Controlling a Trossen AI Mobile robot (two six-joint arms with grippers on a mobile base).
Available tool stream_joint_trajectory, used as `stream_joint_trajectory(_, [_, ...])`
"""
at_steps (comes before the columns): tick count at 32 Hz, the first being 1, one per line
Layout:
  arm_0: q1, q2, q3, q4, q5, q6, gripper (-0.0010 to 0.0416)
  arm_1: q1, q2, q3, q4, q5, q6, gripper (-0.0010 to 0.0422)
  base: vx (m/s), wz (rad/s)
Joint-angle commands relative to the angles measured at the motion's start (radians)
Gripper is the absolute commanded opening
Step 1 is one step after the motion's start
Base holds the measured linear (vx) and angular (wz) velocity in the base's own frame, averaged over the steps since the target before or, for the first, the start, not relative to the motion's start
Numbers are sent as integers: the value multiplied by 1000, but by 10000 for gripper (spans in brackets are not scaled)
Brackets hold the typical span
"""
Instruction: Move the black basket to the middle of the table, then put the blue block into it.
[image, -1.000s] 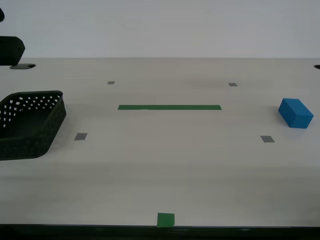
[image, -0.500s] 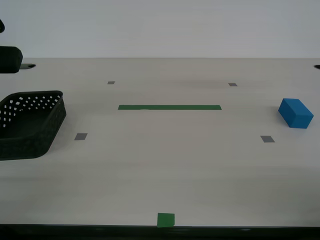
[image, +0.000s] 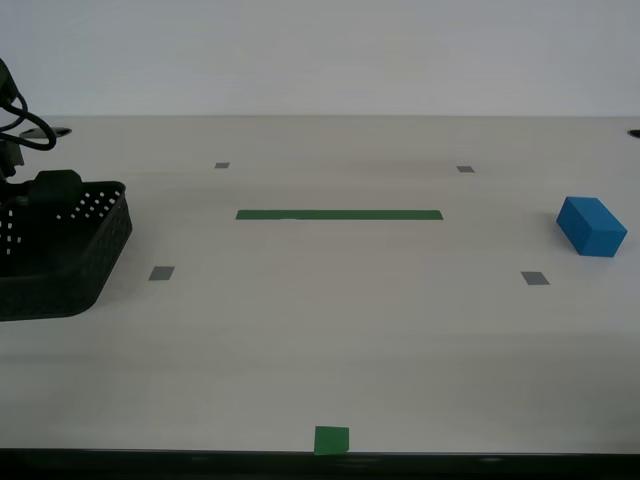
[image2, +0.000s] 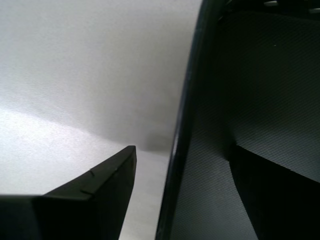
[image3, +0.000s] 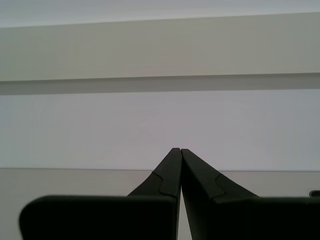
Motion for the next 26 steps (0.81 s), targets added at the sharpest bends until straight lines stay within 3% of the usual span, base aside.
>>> stream_joint_trajectory(1, [1, 0, 1, 3, 0, 2, 1, 2, 3, -1, 14, -6, 0, 206, 0, 0])
stream_joint_trajectory(5, [2, 0, 1, 3, 0, 2, 1, 4, 3, -1, 28, -6, -1, 100, 0, 0])
stream_joint_trajectory(7, [2, 0, 1, 3, 0, 2, 1, 5, 3, -1, 32, -6, 0, -1, 0, 0])
stream_joint_trajectory(12, [3, 0, 0, 3, 0, 2, 0, 5, 2, -1, 35, -2, -17, 0, 0, 0])
stream_joint_trajectory(17, [4, 0, 1, 3, 0, 2, 0, 4, 0, 16, 0, 126, -92, -2, 0, 0])
stream_joint_trajectory(19, [4, 0, 1, 3, 0, 2, 1, 4, -7, 31, -31, 153, -96, -2, 0, 0])
stream_joint_trajectory(26, [4, 0, 1, 3, 0, 2, 1, -14, -109, 124, -172, 156, -96, -2, 0, 0])
